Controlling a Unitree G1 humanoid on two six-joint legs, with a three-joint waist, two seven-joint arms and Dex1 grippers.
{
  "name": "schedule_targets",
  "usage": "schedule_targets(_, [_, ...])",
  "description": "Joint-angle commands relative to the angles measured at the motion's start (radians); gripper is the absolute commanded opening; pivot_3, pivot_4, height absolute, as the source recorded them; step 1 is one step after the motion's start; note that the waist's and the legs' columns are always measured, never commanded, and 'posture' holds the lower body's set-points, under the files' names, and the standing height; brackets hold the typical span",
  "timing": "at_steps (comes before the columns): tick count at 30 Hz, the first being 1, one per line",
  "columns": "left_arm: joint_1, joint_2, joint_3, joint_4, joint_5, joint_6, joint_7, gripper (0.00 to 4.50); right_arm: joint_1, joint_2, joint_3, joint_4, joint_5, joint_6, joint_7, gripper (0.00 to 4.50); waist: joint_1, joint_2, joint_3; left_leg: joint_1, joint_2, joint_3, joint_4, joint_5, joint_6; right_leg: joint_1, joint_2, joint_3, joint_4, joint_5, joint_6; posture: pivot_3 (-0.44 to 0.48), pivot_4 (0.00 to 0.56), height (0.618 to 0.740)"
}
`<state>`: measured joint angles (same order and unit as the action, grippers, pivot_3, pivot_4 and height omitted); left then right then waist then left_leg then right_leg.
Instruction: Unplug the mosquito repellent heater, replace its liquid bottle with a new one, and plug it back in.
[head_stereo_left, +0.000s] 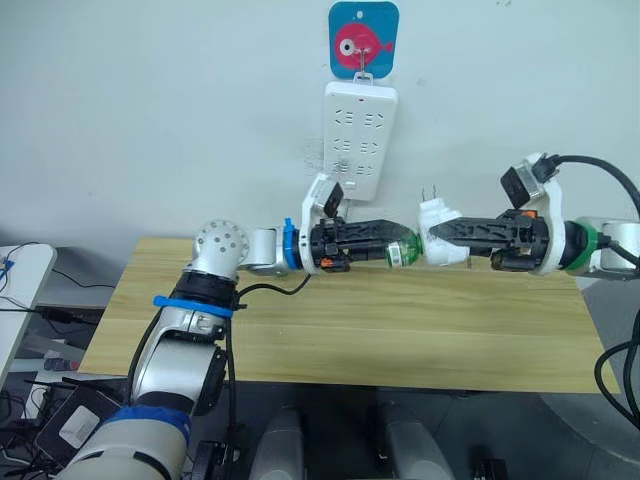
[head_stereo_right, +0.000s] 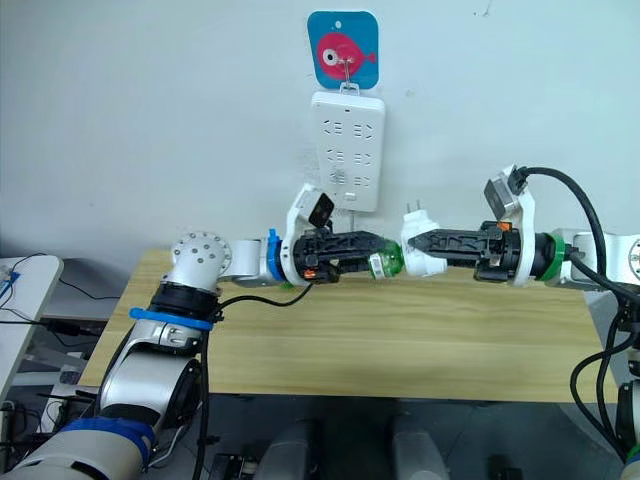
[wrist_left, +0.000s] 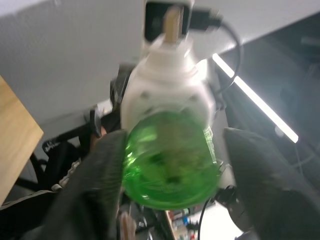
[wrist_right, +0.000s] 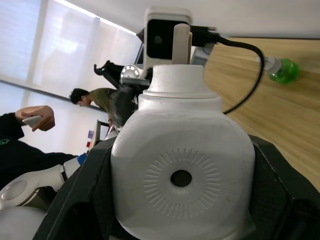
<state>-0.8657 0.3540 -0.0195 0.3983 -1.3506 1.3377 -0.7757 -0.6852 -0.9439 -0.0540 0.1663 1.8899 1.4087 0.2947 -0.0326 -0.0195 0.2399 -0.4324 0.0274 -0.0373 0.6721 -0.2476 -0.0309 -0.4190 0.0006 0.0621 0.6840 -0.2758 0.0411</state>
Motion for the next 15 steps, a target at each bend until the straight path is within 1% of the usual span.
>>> schedule_targets(1, [0.034, 0.024, 0.051, -0.06, 0.039, 0.012, -0.02, 4.47, 0.007, -0.028, -0.024, -0.009, 0.029, -0.011, -0.016, 2.98, 0.0, 0.0, 0.0, 0.0, 0.0, 0.001, 0.0, 0.0, 0.0, 0.0, -0.001, 0.001, 0.0, 0.0, 0.0, -0.001, 0.199, 0.74])
schedule_targets(3, [0.068, 0.084, 0.072, -0.069, 0.084, 0.008, -0.047, 4.47, 0.018, -0.036, -0.035, 0.004, 0.055, -0.029, -0.043, 2.98, -0.001, 0.0, 0.0, 0.0, 0.0, 0.003, 0.002, 0.0, 0.0, 0.0, -0.002, 0.003, 0.0, 0.0, 0.0, -0.003, 0.201, 0.74])
schedule_targets(5, [0.115, 0.166, 0.073, -0.115, 0.137, -0.013, -0.104, 4.47, 0.028, -0.045, -0.046, 0.022, 0.066, -0.042, -0.063, 2.98, -0.003, 0.0, 0.0, 0.0, 0.0, 0.005, 0.003, 0.0, 0.0, 0.0, -0.002, 0.004, 0.0, 0.0, 0.0, -0.001, 0.2, 0.74])
schedule_targets(7, [0.177, 0.215, 0.045, -0.245, 0.211, -0.092, -0.146, 4.47, 0.035, -0.049, -0.052, 0.037, 0.075, -0.053, -0.078, 2.98, -0.003, 0.0, 0.0, 0.0, 0.0, 0.006, 0.002, 0.0, 0.0, -0.001, -0.001, 0.004, 0.001, 0.0, 0.0, 0.003, 0.202, 0.74])
schedule_targets(8, [0.217, 0.226, 0.016, -0.331, 0.29, -0.194, -0.155, 4.47, 0.037, -0.051, -0.053, 0.043, 0.077, -0.055, -0.082, 2.98, 0.0, 0.0, 0.0, 0.0, 0.0, 0.006, 0.002, 0.0, 0.0, -0.001, -0.001, 0.004, 0.001, 0.0, 0.0, 0.008, 0.201, 0.74])
schedule_targets(10, [0.29, 0.237, -0.052, -0.474, 0.474, -0.428, -0.174, 4.47, 0.035, -0.048, -0.054, 0.056, 0.078, -0.057, -0.091, 2.98, 0.005, 0.0, 0.0, 0.0, 0.001, 0.007, 0.001, 0.0, 0.0, -0.001, -0.002, 0.005, 0.0, 0.0, 0.0, 0.008, 0.201, 0.74])
schedule_targets(11, [0.323, 0.24, -0.089, -0.522, 0.575, -0.56, -0.191, 4.47, 0.034, -0.047, -0.054, 0.059, 0.078, -0.058, -0.093, 2.98, 0.01, 0.0, 0.0, 0.0, 0.0, 0.007, 0.002, 0.0, 0.0, -0.001, -0.003, 0.005, 0.0, 0.0, 0.0, 0.019, 0.203, 0.74])
schedule_targets(12, [0.35, 0.246, -0.131, -0.545, 0.693, -0.727, -0.219, 4.47, 0.033, -0.045, -0.053, 0.06, 0.076, -0.059, -0.096, 2.98, 0.013, 0.0, 0.0, 0.0, 0.0, 0.007, 0.002, 0.0, 0.0, 0.0, -0.004, 0.005, -0.001, 0.001, 0.001, 0.019, 0.203, 0.74])
schedule_targets(14, [0.38, 0.234, -0.203, -0.485, 0.99, -1.242, -0.237, 4.47, 0.026, -0.035, -0.05, 0.069, 0.08, -0.063, -0.107, 2.98, 0.022, 0.0, 0.0, 0.0, -0.001, 0.01, 0.002, 0.0, 0.0, 0.001, -0.004, 0.008, -0.003, 0.002, 0.001, 0.019, 0.203, 0.74])
schedule_targets(15, [0.38, 0.219, -0.215, -0.432, 1.095, -1.456, -0.22, 4.47, 0.021, -0.031, -0.048, 0.071, 0.081, -0.064, -0.112, 2.98, 0.027, 0.0, 0.0, 0.0, -0.001, 0.011, 0.002, 0.0, 0.0, 0.0, -0.004, 0.008, -0.004, 0.003, 0.0, 0.019, 0.203, 0.74])
